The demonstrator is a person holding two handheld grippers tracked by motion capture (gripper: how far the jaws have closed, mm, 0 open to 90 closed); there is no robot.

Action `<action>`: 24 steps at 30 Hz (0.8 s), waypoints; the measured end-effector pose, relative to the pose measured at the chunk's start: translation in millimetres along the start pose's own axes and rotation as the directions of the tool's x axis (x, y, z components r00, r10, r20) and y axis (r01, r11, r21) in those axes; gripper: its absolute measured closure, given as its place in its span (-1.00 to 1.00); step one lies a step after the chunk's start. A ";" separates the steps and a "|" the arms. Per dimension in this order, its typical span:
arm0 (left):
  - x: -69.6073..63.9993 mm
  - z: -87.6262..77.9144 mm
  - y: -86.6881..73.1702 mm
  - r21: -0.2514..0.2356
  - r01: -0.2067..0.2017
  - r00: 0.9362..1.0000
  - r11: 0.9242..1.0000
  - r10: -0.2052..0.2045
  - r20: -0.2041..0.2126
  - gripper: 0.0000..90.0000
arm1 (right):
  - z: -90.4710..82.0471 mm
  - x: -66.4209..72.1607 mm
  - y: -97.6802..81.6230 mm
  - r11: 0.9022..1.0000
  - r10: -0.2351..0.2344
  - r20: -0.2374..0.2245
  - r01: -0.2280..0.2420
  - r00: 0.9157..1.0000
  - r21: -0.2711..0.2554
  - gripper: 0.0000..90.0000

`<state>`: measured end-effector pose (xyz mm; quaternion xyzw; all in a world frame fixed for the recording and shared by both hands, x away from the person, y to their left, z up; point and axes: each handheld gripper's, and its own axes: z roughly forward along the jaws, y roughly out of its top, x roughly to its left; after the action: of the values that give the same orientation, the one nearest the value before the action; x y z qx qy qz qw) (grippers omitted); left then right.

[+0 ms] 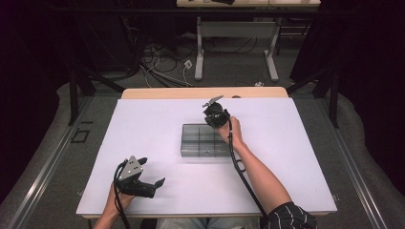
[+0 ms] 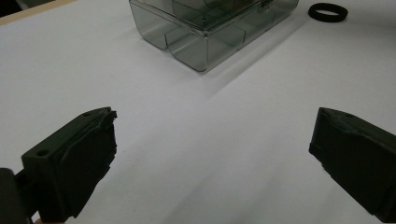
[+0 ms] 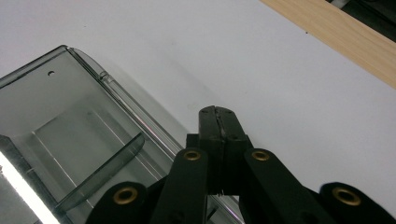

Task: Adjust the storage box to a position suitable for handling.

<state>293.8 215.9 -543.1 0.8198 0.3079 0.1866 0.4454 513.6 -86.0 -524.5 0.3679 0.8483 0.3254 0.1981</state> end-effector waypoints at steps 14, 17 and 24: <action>0.0 0.1 -0.2 0.003 0.002 1.000 1.000 -0.002 0.000 -1.00 | -0.4 3.6 1.6 0.999 -0.030 -0.013 0.030 0.999 0.024 1.00; -0.1 0.1 -0.1 0.004 0.001 1.000 1.000 -0.001 0.000 -1.00 | 0.5 6.2 0.1 0.999 -0.045 -0.015 0.045 0.999 0.006 1.00; -0.4 0.4 -0.1 0.005 0.001 1.000 1.000 -0.001 0.002 -1.00 | -2.9 10.2 -2.3 0.998 -0.059 -0.005 0.059 0.998 0.025 1.00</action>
<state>293.7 215.4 -543.5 0.8208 0.3085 0.1849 0.4438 504.2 -80.7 -524.9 0.3446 0.8632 0.3093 0.2011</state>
